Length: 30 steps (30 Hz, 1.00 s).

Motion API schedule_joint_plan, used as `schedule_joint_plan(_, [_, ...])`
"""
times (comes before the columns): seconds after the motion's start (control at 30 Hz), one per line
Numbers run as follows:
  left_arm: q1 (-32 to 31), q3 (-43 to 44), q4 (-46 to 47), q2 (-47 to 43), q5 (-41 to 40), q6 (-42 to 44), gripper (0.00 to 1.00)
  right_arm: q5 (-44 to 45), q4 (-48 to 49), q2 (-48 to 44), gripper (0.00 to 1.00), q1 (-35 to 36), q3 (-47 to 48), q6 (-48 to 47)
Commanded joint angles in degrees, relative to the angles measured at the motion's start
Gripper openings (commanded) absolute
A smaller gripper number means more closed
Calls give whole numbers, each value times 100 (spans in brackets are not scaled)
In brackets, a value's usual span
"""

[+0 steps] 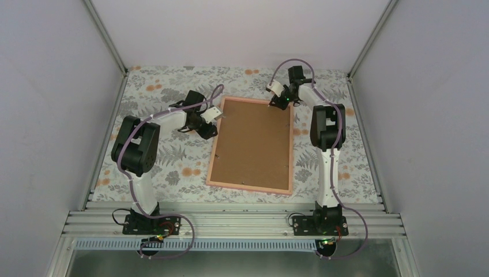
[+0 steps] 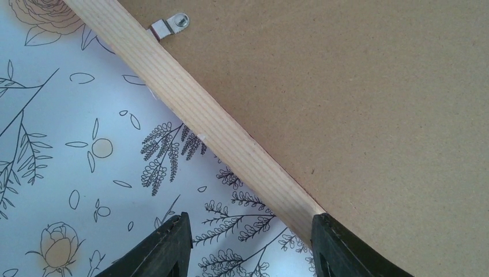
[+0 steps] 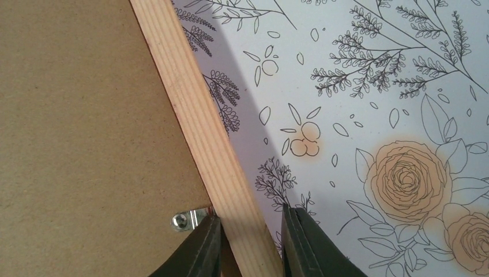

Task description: Put the photo into the frame

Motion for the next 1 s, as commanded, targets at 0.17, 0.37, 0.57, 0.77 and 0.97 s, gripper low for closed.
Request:
schedule_joint_plan(0.17, [61,86,-52,-17,-35,-8,53,-79,-606,165,31,124,86,333])
schedule_joint_plan(0.37, [72,8,-173,-654,123,294,55,-155,-552,-394,49,39,430,864])
schedule_joint_plan(0.57, [-505,-407,-550,-1631,225,1105,64,-545,-608,-1187,74,-135,427,1340])
schedule_joint_plan(0.77, [-1951,-1031,-666,-2260,-328,1436,65,-862,-737,-2002,86,-369,5,1897])
schedule_joint_plan(0.97, [-3374,-1334,-334,-2055,-823,1242,65,-1406,-561,-3123,90,-851,-1247,2541])
